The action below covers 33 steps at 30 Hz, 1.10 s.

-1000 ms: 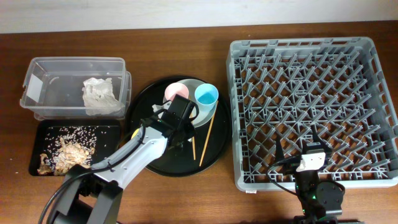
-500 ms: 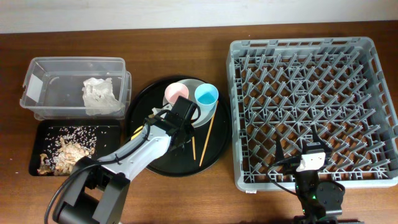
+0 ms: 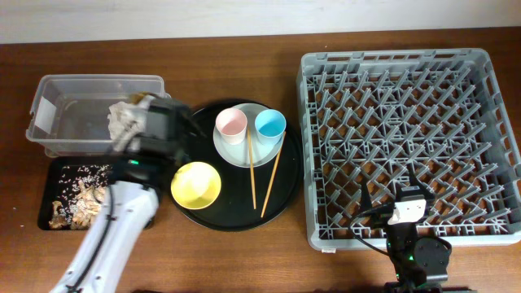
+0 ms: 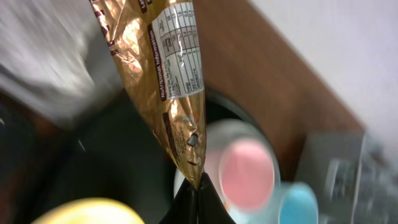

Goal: Sort waste into correct bins and load items into the dishwasher rack
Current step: 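Carry the gold wrapper with the left gripper into the plastic bin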

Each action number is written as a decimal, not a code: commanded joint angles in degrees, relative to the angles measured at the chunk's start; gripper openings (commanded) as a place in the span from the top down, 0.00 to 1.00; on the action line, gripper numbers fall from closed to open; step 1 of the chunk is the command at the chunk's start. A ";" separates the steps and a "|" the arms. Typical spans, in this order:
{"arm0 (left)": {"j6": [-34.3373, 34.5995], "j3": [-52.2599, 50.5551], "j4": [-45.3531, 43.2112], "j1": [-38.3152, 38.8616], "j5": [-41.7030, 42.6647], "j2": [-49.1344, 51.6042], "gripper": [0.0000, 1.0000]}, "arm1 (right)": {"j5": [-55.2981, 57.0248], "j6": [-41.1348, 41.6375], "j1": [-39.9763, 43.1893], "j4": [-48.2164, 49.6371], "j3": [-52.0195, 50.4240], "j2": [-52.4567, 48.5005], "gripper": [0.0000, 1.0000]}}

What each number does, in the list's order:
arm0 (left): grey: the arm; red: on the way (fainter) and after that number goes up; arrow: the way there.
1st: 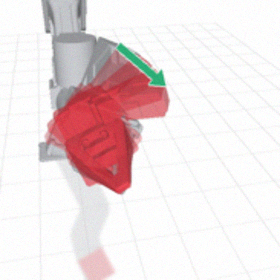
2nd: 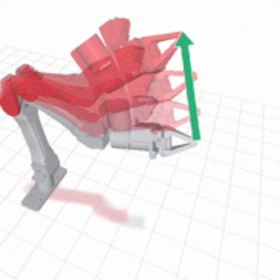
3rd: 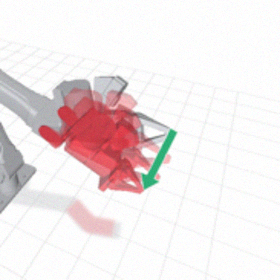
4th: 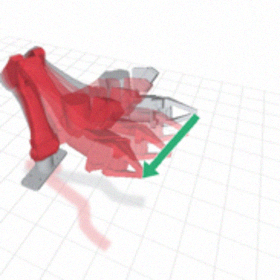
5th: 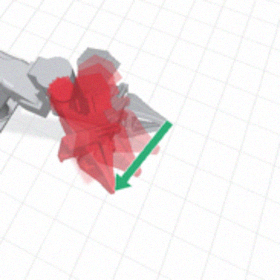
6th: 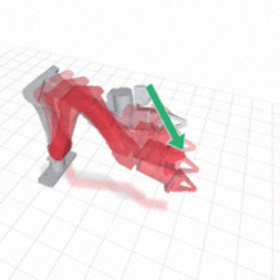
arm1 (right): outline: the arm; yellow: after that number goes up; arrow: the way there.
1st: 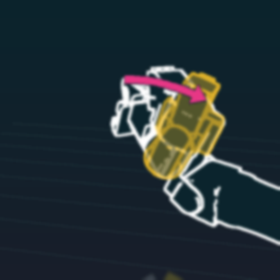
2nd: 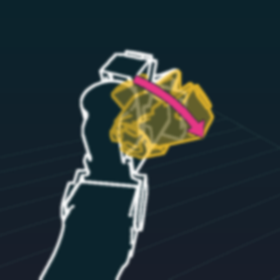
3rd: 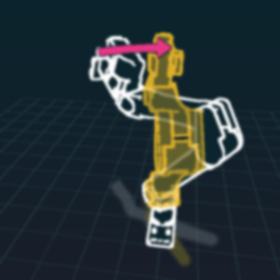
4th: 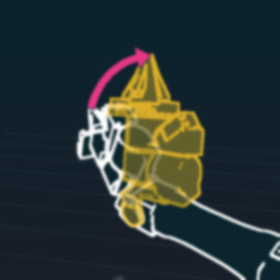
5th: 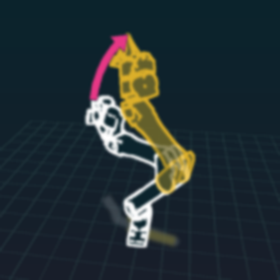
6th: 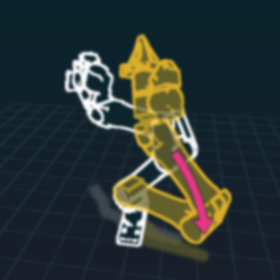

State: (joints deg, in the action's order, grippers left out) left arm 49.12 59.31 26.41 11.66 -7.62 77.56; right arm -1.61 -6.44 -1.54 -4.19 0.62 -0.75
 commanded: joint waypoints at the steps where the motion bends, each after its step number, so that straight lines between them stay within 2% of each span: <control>1: -4.66 3.54 -0.83 -10.58 6.62 -1.07 1.00 | -0.55 -0.20 -0.28 -0.17 -0.31 0.28 0.02; 6: -2.67 3.54 -4.72 -21.66 8.46 3.50 1.00 | -0.55 -0.20 -0.28 -0.17 -0.31 0.28 0.02; 9: -1.88 3.54 -7.80 -23.78 14.14 5.95 1.00 | -0.55 -0.20 -0.28 -0.17 -0.31 0.28 0.02; 14: -1.90 3.58 -7.54 -23.82 10.60 7.21 0.98 | -0.55 -0.20 -0.28 -0.17 -0.31 0.28 0.02; 15: -1.90 3.58 -7.74 -23.82 8.81 8.46 0.95 | -0.55 -0.20 -0.28 -0.17 -0.31 0.28 0.01; 17: -1.95 3.58 -9.25 -23.82 8.26 10.75 0.77 | -0.55 -0.20 -0.28 -0.17 -0.31 0.28 0.02; 18: -1.95 3.58 -9.73 -23.82 8.31 11.28 0.50 | -0.55 -0.20 -0.28 -0.17 -0.31 0.28 0.02; 20: -2.78 3.65 -11.10 -23.82 8.74 11.17 0.33 | -0.55 -0.20 -0.28 -0.17 -0.31 0.28 0.02; 23: -5.64 4.57 -10.86 -23.82 19.52 8.09 0.36 | -0.55 -0.20 -0.28 -0.17 -0.31 0.28 0.02; 25: -5.75 4.57 -6.03 -23.82 29.27 3.69 0.39 | -0.55 -0.20 -0.28 -0.17 -0.31 0.28 0.02; 27: -7.02 4.57 0.35 -23.82 33.51 -0.02 0.39 | -0.55 -0.20 -0.28 -0.17 -0.31 0.28 0.02; 29: -11.32 4.57 4.50 -23.82 35.26 -2.75 0.38 | -0.55 -0.20 -0.28 -0.17 -0.31 0.28 0.01; 31: -16.28 4.57 6.29 -23.82 35.28 -5.68 0.33 | -0.85 -0.17 -0.33 0.02 -0.31 0.28 0.02; 33: -17.11 4.57 6.73 -23.82 35.32 -8.96 0.29 | -1.70 0.66 -0.33 -0.13 -0.31 0.28 0.02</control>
State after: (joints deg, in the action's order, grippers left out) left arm 36.73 62.87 32.84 -11.88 25.50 72.36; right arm -1.76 -6.44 -1.54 -4.14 0.62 -0.75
